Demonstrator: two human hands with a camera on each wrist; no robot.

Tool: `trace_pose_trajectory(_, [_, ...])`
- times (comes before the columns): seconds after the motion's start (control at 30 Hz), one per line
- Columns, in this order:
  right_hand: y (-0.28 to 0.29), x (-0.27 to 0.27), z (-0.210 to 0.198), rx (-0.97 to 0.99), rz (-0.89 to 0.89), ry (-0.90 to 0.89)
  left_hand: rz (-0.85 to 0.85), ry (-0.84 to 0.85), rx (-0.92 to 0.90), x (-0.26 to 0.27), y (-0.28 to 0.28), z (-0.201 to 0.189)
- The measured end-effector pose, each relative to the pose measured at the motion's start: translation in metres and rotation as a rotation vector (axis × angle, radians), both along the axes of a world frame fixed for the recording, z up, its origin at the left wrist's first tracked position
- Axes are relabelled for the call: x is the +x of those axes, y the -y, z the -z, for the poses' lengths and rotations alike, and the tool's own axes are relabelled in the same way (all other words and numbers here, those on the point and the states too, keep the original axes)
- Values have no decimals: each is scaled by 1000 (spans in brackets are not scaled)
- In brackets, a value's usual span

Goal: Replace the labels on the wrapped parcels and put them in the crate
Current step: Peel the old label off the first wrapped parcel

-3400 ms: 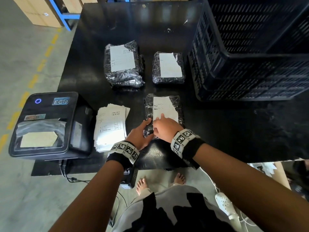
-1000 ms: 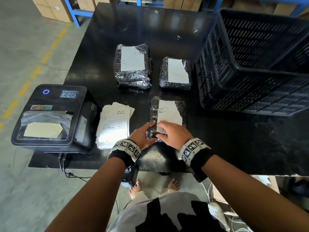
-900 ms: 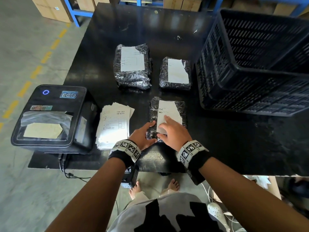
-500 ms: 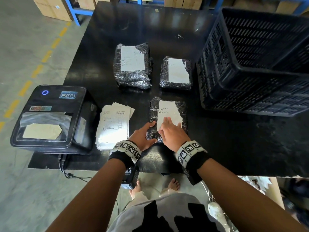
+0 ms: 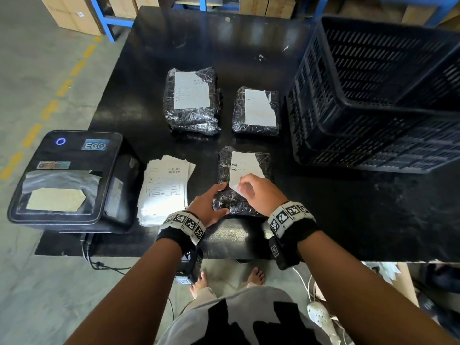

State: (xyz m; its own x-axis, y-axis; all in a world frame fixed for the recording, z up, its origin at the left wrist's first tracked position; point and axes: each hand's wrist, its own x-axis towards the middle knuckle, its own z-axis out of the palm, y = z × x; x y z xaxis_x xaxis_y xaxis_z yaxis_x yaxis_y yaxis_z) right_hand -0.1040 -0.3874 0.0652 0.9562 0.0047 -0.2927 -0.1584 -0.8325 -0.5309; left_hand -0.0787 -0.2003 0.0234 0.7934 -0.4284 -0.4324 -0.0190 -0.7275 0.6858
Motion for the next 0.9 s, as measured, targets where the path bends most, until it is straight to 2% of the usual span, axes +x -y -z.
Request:
trace_pose_trajectory(0.1, [6, -12, -3, -36, -15, 11, -1, 4, -1, 0, 0, -2])
trace_pose_trajectory(0.2, [9, -20, 5, -123, -29, 119, 1, -21, -25, 1, -1, -1])
trace_pose_trajectory(0.3, [11, -22, 16, -164, 11, 154, -23, -59, -67, 2, 0, 1])
trace_pose_trajectory(0.5, [14, -12, 11, -41, -22, -20, -76, 1, -60, 3, 8, 0])
trace_pose_trajectory(0.73, [17, 5, -11, -194, -173, -183, -91, 18, -60, 2, 11, 3])
trace_pose_trajectory(0.83, [21, 9, -15, -177, -194, -135, -90, 18, -60, 3, 11, 2])
trace_pose_trajectory(0.9, [28, 18, -14, -103, -112, -50, -87, 14, -63, 4, 11, 2])
